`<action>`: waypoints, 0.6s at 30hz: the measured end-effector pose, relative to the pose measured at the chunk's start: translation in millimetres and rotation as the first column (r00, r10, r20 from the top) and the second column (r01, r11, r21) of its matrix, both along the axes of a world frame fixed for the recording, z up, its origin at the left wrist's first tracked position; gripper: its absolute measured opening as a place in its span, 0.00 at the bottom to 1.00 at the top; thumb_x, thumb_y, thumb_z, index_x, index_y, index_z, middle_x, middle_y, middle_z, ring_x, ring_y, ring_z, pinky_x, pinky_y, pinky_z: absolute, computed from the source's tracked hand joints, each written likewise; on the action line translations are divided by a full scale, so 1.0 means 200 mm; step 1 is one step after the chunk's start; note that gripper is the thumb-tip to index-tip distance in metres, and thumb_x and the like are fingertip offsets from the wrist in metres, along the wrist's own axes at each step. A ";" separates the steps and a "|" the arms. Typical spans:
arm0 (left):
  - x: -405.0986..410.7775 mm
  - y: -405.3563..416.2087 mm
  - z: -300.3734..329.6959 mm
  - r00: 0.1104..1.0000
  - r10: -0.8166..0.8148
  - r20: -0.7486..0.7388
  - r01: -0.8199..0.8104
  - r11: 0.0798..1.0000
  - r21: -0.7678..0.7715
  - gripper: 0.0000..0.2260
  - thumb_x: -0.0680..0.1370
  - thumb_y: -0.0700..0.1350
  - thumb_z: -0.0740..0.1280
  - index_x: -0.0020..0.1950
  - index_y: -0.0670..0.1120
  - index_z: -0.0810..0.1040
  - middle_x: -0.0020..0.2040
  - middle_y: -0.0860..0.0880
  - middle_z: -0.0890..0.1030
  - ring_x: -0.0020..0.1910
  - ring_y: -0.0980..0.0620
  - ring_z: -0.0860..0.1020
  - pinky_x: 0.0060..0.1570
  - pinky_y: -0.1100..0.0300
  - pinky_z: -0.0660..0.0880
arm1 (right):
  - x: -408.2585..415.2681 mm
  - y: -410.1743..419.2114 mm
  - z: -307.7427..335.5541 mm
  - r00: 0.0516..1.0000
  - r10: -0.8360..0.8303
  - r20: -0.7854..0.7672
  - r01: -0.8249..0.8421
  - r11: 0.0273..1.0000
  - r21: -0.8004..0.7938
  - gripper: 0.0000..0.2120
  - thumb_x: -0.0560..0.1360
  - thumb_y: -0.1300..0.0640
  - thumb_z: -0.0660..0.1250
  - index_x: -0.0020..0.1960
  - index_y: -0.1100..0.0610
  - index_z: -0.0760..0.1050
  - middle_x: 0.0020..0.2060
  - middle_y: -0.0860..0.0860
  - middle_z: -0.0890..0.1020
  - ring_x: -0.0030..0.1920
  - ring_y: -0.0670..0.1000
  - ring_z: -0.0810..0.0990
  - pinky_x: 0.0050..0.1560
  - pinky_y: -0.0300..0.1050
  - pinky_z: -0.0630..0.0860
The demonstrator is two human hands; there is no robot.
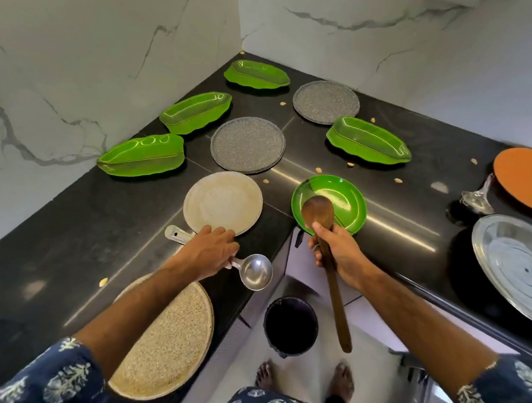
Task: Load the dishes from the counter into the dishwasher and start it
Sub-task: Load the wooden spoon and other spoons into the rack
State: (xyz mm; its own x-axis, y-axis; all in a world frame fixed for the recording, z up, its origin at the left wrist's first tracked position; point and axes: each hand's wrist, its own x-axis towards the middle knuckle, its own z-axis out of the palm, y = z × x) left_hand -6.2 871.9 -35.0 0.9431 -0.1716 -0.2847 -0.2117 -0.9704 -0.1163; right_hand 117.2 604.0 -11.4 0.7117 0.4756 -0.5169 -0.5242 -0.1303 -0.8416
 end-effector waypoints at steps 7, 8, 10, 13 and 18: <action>0.00 -0.06 0.16 0.983 0.104 -0.151 -0.170 0.826 -0.538 0.04 0.81 0.49 0.67 0.48 0.56 0.74 0.45 0.58 0.82 0.46 0.60 0.80 0.49 0.58 0.72 | -0.09 -0.20 0.01 0.995 -0.097 0.013 0.096 0.993 0.074 0.13 0.83 0.48 0.60 0.56 0.57 0.75 0.33 0.54 0.81 0.27 0.49 0.76 0.26 0.42 0.76; 0.00 -0.11 0.19 0.969 0.124 -0.213 -0.238 0.688 -0.686 0.04 0.81 0.47 0.66 0.48 0.55 0.74 0.42 0.56 0.83 0.44 0.59 0.82 0.47 0.59 0.75 | -0.11 -0.24 0.01 0.993 -0.116 0.027 0.114 0.990 0.079 0.14 0.83 0.48 0.61 0.56 0.58 0.77 0.34 0.55 0.81 0.28 0.49 0.76 0.27 0.43 0.77; 0.03 -0.24 0.24 0.966 0.120 -0.228 -0.257 0.441 -0.860 0.03 0.83 0.42 0.64 0.49 0.49 0.73 0.42 0.51 0.84 0.41 0.53 0.84 0.43 0.60 0.78 | -0.14 -0.35 0.02 0.986 -0.160 0.054 0.155 0.984 0.087 0.17 0.82 0.48 0.63 0.57 0.61 0.78 0.38 0.59 0.80 0.32 0.51 0.78 0.33 0.46 0.80; 0.12 -0.54 0.27 0.969 0.092 -0.228 -0.241 0.161 -0.957 0.02 0.82 0.35 0.63 0.52 0.40 0.70 0.39 0.46 0.83 0.36 0.44 0.81 0.38 0.54 0.76 | -0.21 -0.58 0.04 0.966 -0.241 0.093 0.232 0.968 0.096 0.15 0.81 0.50 0.64 0.58 0.61 0.79 0.49 0.61 0.84 0.38 0.53 0.80 0.47 0.54 0.83; 0.21 -1.25 0.28 0.971 0.033 -0.235 -0.234 -0.044 -0.971 0.10 0.79 0.24 0.57 0.54 0.36 0.68 0.43 0.37 0.80 0.35 0.52 0.83 0.39 0.60 0.78 | -0.43 -1.13 0.10 0.888 -0.417 0.192 0.410 0.909 0.078 0.09 0.80 0.54 0.66 0.55 0.56 0.82 0.50 0.56 0.85 0.50 0.55 0.83 0.54 0.52 0.81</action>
